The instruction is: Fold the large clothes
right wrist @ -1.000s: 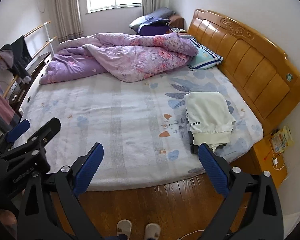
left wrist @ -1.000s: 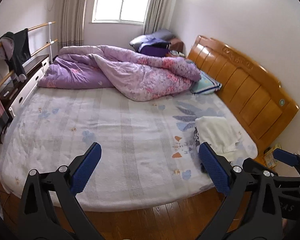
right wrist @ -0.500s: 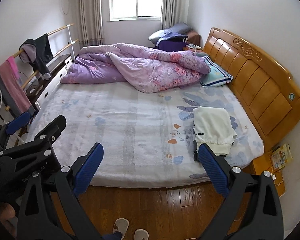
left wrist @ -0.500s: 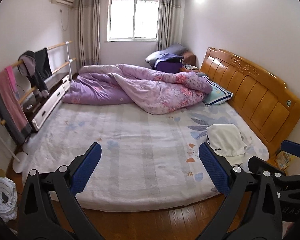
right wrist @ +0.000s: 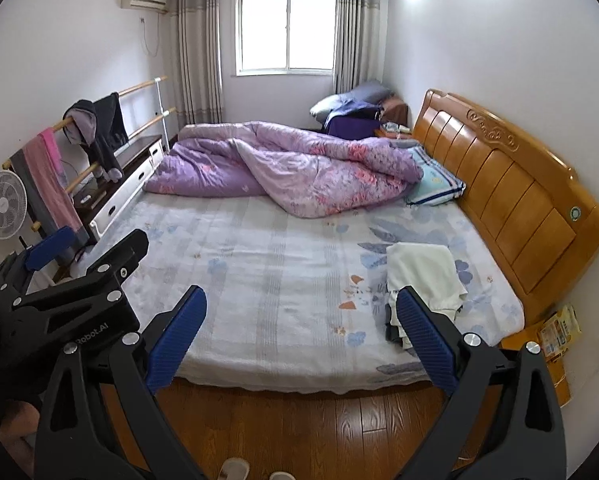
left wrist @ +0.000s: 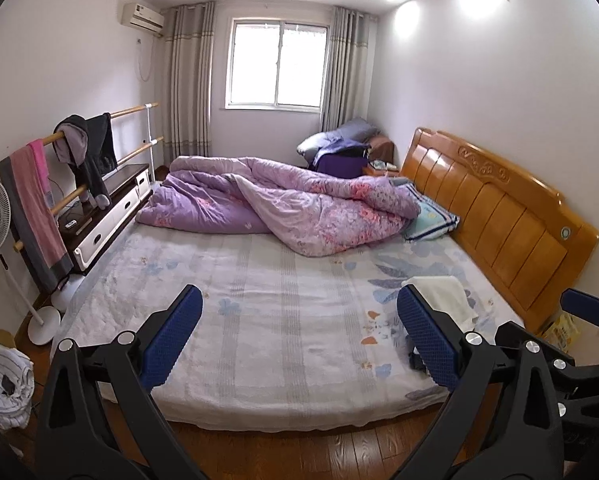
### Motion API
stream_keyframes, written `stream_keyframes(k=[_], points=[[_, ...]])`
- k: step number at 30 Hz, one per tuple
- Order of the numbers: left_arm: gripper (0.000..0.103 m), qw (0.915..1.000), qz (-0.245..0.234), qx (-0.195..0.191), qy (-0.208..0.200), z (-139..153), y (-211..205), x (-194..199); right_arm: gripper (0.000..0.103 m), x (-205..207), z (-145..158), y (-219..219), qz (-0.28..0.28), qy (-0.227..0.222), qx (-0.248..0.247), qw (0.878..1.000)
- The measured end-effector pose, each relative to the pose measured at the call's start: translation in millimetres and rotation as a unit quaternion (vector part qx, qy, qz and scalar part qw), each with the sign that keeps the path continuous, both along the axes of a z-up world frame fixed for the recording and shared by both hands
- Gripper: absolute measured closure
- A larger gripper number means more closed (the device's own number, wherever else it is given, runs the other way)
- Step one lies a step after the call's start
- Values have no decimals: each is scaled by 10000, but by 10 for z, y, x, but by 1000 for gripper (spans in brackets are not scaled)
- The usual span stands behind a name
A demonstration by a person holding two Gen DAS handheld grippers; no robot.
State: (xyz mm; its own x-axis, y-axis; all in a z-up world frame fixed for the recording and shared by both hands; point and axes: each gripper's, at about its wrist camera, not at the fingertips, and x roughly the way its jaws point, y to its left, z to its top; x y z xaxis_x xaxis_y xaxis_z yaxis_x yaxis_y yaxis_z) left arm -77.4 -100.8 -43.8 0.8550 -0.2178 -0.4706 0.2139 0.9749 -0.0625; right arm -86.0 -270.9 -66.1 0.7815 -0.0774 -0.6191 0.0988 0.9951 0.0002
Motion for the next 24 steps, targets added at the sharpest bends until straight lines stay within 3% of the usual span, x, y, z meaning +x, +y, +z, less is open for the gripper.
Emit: stream_keyframes(k=[16, 24], points=[[5, 9989, -220, 155, -373, 293, 552, -116, 9, -97, 194, 531, -329, -237, -61, 9992], [5, 9985, -154, 129, -514, 330, 653, -137, 9, -54, 215, 565, -357, -266, -136, 9989]])
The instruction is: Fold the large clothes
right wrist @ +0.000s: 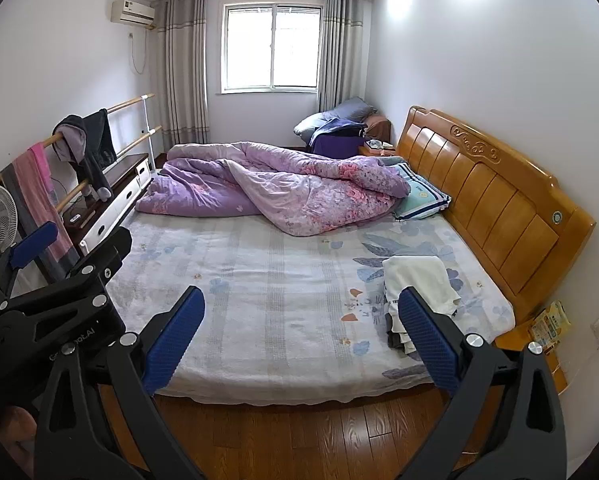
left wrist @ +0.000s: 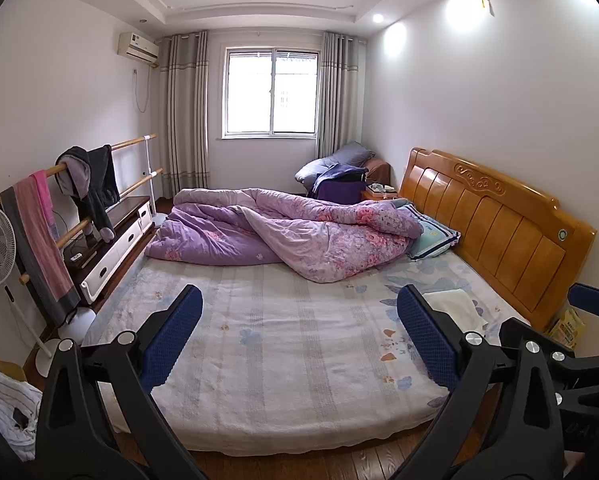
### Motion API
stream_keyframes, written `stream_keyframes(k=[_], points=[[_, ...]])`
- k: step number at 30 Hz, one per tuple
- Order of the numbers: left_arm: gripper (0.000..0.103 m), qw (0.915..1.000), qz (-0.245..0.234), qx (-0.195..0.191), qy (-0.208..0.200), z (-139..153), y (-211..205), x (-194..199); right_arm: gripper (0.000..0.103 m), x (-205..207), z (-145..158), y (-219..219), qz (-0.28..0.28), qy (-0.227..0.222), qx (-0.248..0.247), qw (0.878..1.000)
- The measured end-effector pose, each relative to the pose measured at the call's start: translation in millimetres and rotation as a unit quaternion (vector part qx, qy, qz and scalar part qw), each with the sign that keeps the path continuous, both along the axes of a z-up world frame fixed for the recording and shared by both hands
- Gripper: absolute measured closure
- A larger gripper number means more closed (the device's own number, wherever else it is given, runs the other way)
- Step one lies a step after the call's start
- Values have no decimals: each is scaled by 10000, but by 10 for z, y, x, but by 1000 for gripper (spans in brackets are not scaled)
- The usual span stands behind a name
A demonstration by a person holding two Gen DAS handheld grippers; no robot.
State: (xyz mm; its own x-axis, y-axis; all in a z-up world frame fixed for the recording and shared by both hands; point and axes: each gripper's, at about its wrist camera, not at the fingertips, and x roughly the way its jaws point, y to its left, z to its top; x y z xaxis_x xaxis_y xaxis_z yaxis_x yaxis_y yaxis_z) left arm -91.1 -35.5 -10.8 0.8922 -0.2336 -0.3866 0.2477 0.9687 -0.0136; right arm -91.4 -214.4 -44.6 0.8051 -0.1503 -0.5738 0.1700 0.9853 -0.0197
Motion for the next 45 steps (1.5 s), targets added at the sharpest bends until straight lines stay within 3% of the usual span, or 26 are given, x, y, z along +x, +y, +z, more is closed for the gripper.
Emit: stream_keyframes(k=[22, 45], points=[[5, 9996, -161, -17, 251, -126, -251, 387, 9, 167, -77, -174, -169, 209, -18, 9996], [5, 9995, -67, 2, 309, -211, -356, 546, 9, 361, -106, -248, -74, 278, 18, 9996]])
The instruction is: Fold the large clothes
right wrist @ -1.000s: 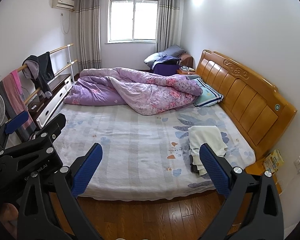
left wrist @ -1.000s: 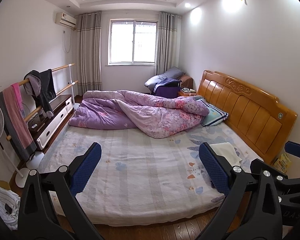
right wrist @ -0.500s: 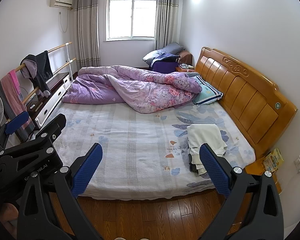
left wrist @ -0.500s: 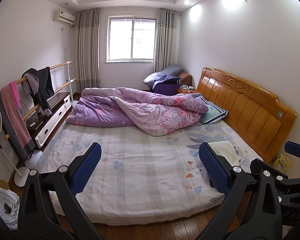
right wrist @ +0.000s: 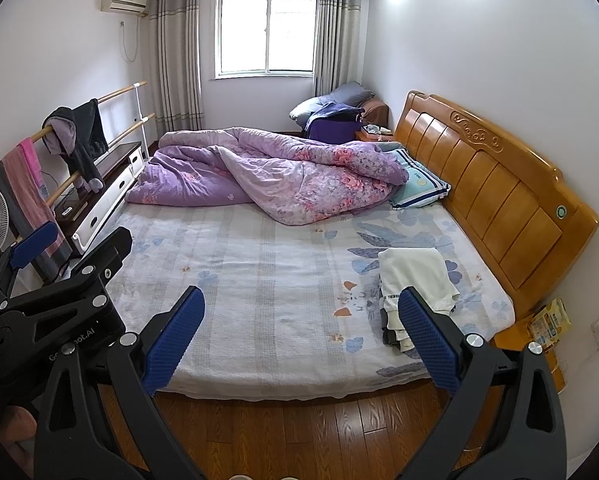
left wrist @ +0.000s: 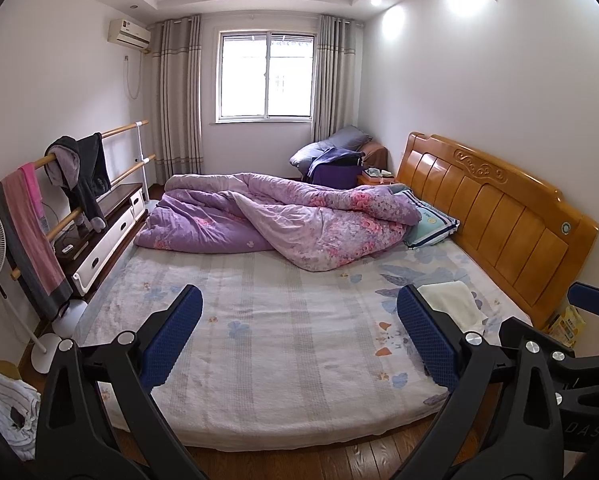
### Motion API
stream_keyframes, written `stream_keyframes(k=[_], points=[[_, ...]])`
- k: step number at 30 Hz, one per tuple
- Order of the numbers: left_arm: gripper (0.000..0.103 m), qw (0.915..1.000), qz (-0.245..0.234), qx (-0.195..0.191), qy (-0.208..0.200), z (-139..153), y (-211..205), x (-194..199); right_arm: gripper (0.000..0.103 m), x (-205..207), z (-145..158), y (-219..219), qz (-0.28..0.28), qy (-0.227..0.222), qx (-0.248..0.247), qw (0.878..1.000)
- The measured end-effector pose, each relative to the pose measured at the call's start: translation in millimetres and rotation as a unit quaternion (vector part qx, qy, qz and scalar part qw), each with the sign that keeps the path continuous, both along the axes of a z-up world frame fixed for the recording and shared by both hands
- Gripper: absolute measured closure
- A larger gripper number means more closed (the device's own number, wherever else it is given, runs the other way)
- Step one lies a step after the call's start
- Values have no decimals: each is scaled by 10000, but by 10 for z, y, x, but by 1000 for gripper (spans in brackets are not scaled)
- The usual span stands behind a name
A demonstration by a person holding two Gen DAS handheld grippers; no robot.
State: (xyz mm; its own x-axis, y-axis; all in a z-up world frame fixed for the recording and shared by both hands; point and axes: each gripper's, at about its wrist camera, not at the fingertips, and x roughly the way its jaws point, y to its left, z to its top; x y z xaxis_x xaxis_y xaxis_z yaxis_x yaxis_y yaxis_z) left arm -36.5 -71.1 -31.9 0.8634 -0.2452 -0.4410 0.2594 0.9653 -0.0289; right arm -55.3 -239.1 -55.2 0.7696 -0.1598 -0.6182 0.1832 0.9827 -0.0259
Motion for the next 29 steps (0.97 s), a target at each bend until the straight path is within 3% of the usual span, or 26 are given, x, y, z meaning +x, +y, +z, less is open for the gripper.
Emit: stream_keyframes(k=[29], points=[[5, 9995, 166, -62, 269, -162, -251, 329, 9, 292, -90, -395, 271, 112, 122, 9995]])
